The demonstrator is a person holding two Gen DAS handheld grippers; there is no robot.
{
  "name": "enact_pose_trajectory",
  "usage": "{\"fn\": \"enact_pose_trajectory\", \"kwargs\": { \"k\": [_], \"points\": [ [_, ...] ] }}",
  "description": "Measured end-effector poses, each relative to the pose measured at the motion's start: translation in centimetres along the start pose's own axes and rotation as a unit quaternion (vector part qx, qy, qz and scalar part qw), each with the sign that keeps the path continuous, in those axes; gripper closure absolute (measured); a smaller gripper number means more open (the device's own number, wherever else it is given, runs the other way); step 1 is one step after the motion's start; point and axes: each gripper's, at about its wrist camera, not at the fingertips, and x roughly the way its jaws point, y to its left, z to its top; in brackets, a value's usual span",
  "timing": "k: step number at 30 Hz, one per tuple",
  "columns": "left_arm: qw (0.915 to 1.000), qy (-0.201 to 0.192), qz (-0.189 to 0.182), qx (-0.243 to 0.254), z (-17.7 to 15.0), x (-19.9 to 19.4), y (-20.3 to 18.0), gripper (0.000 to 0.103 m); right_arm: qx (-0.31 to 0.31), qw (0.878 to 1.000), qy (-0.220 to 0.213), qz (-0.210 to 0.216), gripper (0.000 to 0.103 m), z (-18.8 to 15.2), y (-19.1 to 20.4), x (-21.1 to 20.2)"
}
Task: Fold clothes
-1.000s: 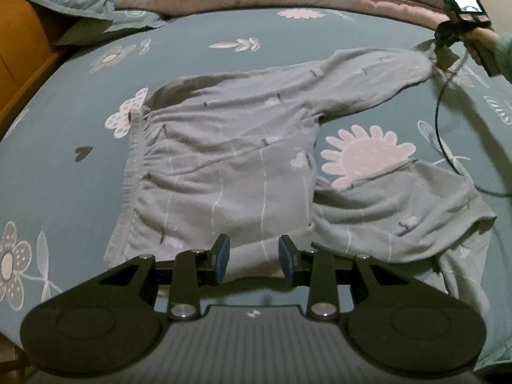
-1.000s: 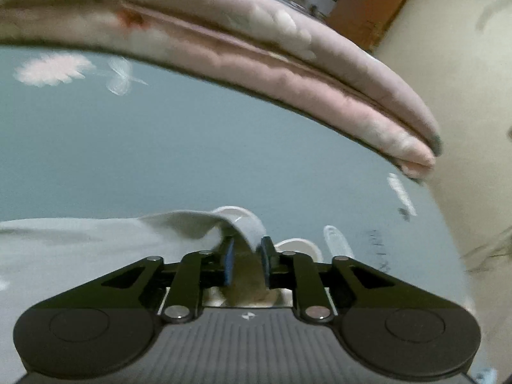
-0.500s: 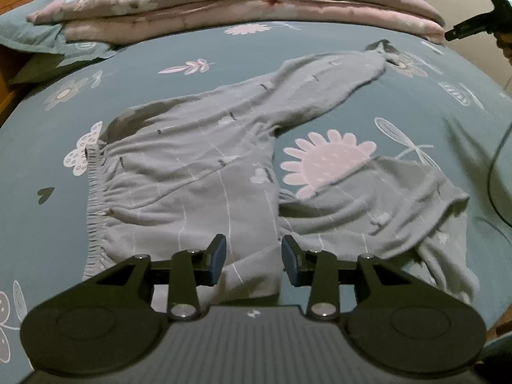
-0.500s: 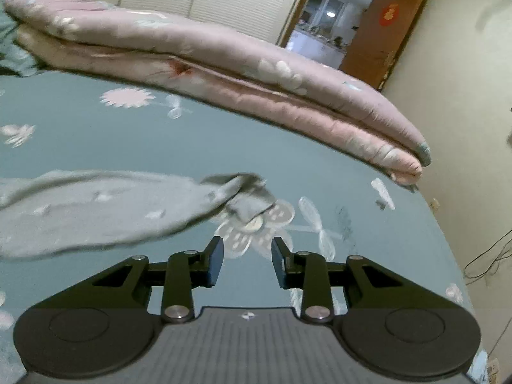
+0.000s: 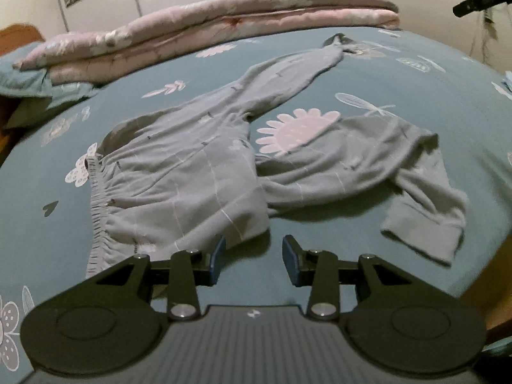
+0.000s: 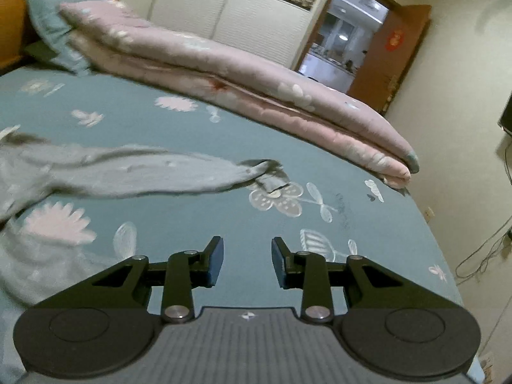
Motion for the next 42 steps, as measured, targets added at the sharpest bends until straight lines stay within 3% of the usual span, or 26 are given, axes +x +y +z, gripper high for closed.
{"fn": "enact_pose_trajectory", "kwargs": {
  "k": [7, 13, 16, 21, 28, 30, 31, 35, 38, 42],
  "points": [
    [0.9990, -0.043, -0.006, 0.015, -2.9, -3.3, -2.1, 0.063, -0.053, 0.998, 0.003, 0.039, 0.065, -5.3, 5.7, -4.2],
    [0.9980, -0.059, -0.007, 0.023, -5.5, -6.1, -3.7, 0.062, -0.002, 0.989, 0.060, 0.138, 0.059, -9.4, 10.7, -3.1],
    [0.9980, -0.060, -0.006, 0.019, -6.5, -7.2, -3.9, 0.062, 0.061, 0.972, 0.105, 0.200, 0.059, -11.1, 12.3, -1.0],
    [0.9986, -0.051, 0.000, 0.016, -7.8, -7.8, -3.8, 0.062, 0.184, 0.926, 0.140, 0.297, 0.059, -13.1, 13.9, 1.6],
    [0.9993, -0.038, -0.002, 0.000, -7.9, -6.6, -3.3, 0.062, 0.254, 0.898, 0.156, 0.323, 0.059, -13.6, 15.6, 4.7],
    [0.9993, -0.036, -0.003, 0.001, -7.6, -6.0, -3.3, 0.062, 0.243, 0.906, 0.143, 0.316, 0.076, -13.5, 15.9, 4.8],
    [0.9994, -0.035, -0.004, 0.002, -7.5, -5.8, -3.3, 0.062, 0.232, 0.913, 0.137, 0.307, 0.100, -13.4, 16.0, 4.7],
    [0.9995, -0.030, -0.007, 0.006, -6.9, -4.6, -3.2, 0.062, 0.167, 0.947, 0.117, 0.250, 0.100, -12.9, 15.3, 3.8],
    [0.9996, -0.027, -0.010, 0.008, -6.5, -3.8, -3.2, 0.062, 0.099, 0.974, 0.100, 0.175, 0.100, -12.1, 13.6, 3.1],
    [0.9994, -0.027, -0.019, 0.014, -5.7, -2.8, -3.5, 0.062, 0.004, 0.993, 0.099, 0.059, 0.100, -11.2, 11.2, 3.2]
  ]
}}
